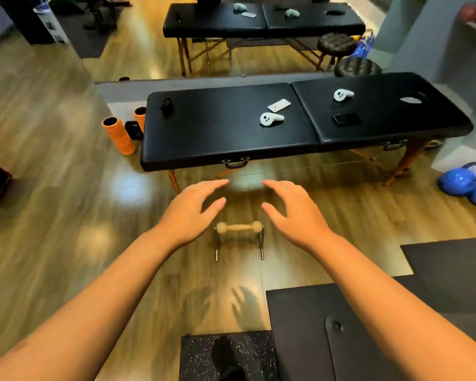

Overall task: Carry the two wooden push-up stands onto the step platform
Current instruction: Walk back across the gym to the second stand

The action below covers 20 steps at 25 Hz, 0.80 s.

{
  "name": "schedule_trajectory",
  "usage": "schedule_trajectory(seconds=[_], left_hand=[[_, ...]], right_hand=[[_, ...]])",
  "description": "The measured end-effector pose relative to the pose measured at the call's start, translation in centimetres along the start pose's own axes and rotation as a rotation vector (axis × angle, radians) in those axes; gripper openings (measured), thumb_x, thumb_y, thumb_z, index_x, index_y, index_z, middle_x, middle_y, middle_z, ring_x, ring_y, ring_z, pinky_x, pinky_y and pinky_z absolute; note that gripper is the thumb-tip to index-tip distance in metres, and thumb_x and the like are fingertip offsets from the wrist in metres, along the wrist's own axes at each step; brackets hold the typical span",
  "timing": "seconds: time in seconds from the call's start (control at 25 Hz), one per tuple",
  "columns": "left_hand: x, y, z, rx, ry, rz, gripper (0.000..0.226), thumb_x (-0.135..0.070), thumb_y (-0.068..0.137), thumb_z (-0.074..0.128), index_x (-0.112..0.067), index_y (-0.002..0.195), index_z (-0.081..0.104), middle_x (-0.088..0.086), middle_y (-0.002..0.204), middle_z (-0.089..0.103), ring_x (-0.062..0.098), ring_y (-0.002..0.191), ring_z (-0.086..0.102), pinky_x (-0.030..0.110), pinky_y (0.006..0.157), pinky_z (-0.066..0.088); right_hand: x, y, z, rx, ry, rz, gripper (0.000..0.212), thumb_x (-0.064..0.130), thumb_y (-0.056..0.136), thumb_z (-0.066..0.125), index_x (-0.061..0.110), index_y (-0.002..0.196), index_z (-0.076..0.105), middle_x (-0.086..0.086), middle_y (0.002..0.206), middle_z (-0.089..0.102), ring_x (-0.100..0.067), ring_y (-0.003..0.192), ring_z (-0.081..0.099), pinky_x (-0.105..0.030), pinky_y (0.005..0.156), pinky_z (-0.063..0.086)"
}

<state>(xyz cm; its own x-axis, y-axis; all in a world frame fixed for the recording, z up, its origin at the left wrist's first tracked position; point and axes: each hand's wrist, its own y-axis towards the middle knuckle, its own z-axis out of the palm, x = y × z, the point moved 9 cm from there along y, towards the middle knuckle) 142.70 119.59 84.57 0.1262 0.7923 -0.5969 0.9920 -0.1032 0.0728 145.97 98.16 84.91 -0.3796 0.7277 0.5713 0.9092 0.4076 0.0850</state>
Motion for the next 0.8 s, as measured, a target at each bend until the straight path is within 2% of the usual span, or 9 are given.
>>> schedule_trajectory(seconds=[0.12,0.2,0.32,0.4,0.56,0.68,0.8], left_hand=[[3.0,3.0,2.5,0.041,-0.010,-0.013,0.046,-0.037,0.103,0.055,-0.034,0.149,0.050,-0.006,0.145,0.059,0.014,0.133,0.051,0.034,0.106,0.043],[5.2,4.4,4.5,0.055,-0.034,-0.042,0.046,-0.033,0.103,0.058,-0.032,0.148,0.051,-0.006,0.144,0.060,0.014,0.131,0.053,0.035,0.104,0.045],[8.1,7.4,8.7,0.055,-0.114,-0.086,0.049,-0.030,0.102,0.059,-0.035,0.150,0.048,-0.014,0.142,0.056,0.007,0.126,0.053,0.030,0.101,0.045],[9.2,9.2,11.6,0.077,-0.150,-0.104,0.051,-0.035,0.102,0.058,-0.042,0.150,0.043,-0.021,0.141,0.052,0.003,0.124,0.053,0.027,0.099,0.045],[14.4,11.9,19.6,0.146,-0.176,-0.177,0.053,-0.035,0.100,0.060,-0.042,0.149,0.043,-0.017,0.141,0.055,0.008,0.122,0.056,0.024,0.087,0.049],[20.0,12.3,25.7,0.194,-0.195,-0.261,0.070,-0.028,0.098,0.067,-0.041,0.157,0.031,-0.016,0.153,0.047,0.000,0.125,0.054,0.025,0.094,0.048],[26.1,12.6,32.4,0.231,-0.244,-0.312,0.083,-0.027,0.093,0.074,-0.028,0.161,0.026,-0.002,0.155,0.047,0.004,0.129,0.052,0.019,0.103,0.041]], right_hand=[[-3.5,3.5,2.0,0.036,0.024,0.065,0.051,0.036,0.099,0.059,0.031,0.148,0.049,0.004,0.143,0.057,-0.019,0.132,0.047,-0.039,0.106,0.043],[-6.4,5.2,3.6,0.060,0.026,0.105,0.051,0.037,0.099,0.058,0.034,0.149,0.048,0.006,0.143,0.056,-0.018,0.133,0.046,-0.039,0.104,0.043],[-11.1,7.8,6.9,0.093,0.024,0.137,0.051,0.039,0.098,0.058,0.040,0.148,0.046,0.009,0.140,0.056,-0.016,0.132,0.045,-0.037,0.099,0.043],[-13.4,9.3,9.4,0.110,0.051,0.136,0.053,0.040,0.096,0.061,0.039,0.148,0.047,0.007,0.138,0.057,-0.017,0.131,0.046,-0.038,0.098,0.044],[-20.4,12.3,17.3,0.193,0.148,0.198,0.060,0.040,0.092,0.069,0.033,0.148,0.049,0.003,0.135,0.060,-0.023,0.126,0.050,-0.033,0.096,0.039],[-27.4,13.3,23.1,0.225,0.241,0.294,0.066,0.053,0.089,0.069,0.044,0.149,0.042,0.018,0.137,0.053,-0.015,0.131,0.048,-0.029,0.095,0.037],[-33.8,14.3,29.3,0.206,0.280,0.336,0.079,0.066,0.080,0.074,0.049,0.148,0.037,0.027,0.132,0.047,-0.008,0.129,0.047,-0.024,0.099,0.037]])
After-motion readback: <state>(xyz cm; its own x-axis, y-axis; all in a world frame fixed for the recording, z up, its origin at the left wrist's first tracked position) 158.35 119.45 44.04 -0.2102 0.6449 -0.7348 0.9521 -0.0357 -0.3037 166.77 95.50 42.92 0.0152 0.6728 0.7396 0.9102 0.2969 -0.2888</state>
